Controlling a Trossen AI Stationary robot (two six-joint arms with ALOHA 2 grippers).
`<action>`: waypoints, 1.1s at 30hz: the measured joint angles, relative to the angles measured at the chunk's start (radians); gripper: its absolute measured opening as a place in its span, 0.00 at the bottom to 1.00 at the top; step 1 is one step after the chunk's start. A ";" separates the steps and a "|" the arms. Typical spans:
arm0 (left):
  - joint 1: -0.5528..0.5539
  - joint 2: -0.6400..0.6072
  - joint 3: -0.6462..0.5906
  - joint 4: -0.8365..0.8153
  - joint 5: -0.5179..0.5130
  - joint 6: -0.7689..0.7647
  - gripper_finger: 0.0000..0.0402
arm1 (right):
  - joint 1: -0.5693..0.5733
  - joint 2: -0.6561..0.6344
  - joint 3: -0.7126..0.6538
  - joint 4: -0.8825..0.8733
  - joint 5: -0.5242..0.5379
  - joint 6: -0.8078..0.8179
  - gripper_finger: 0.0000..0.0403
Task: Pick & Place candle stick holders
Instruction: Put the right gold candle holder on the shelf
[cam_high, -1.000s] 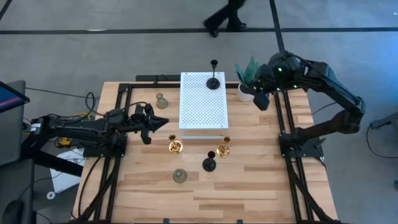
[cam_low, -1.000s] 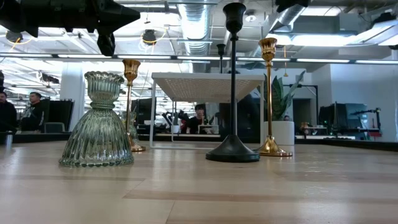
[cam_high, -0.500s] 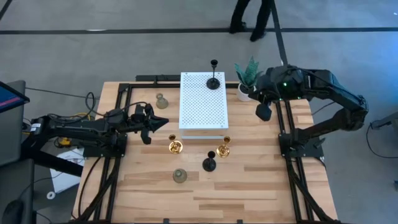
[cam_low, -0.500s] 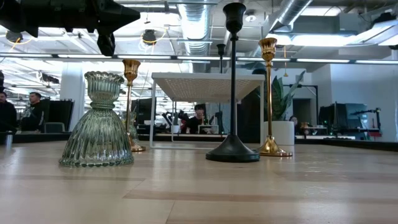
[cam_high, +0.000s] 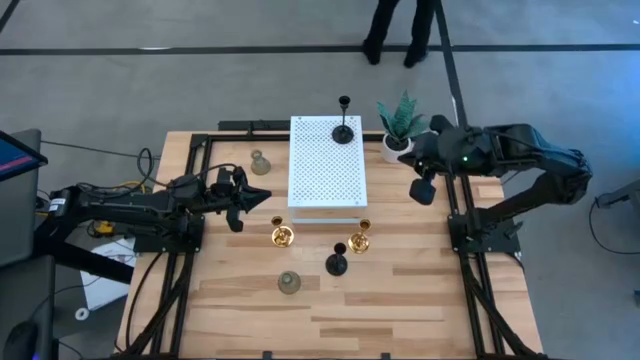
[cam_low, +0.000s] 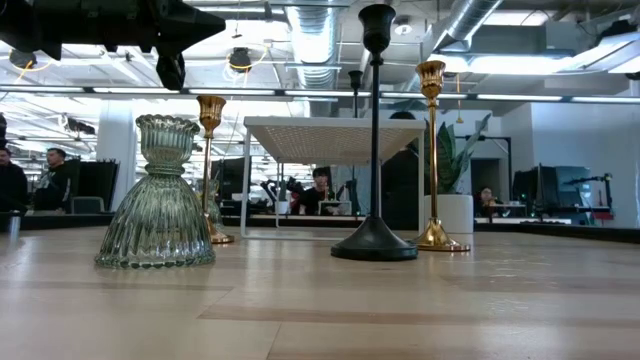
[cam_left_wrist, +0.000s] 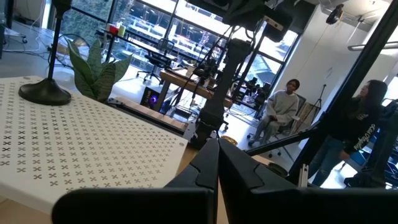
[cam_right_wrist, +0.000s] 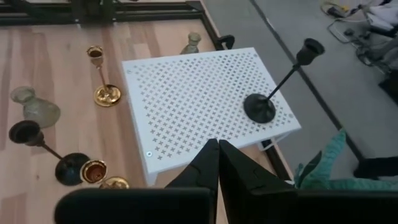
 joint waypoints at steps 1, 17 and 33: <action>0.000 0.000 0.000 0.000 0.000 0.000 0.02 | 0.006 -0.004 -0.002 -0.003 0.010 0.012 0.00; 0.000 0.001 0.000 0.000 0.000 0.006 0.02 | 0.063 -0.292 -0.667 0.725 -0.070 0.086 0.00; 0.000 0.001 0.000 -0.016 -0.138 0.179 0.01 | 0.062 -0.326 -0.841 0.834 -0.094 0.220 0.00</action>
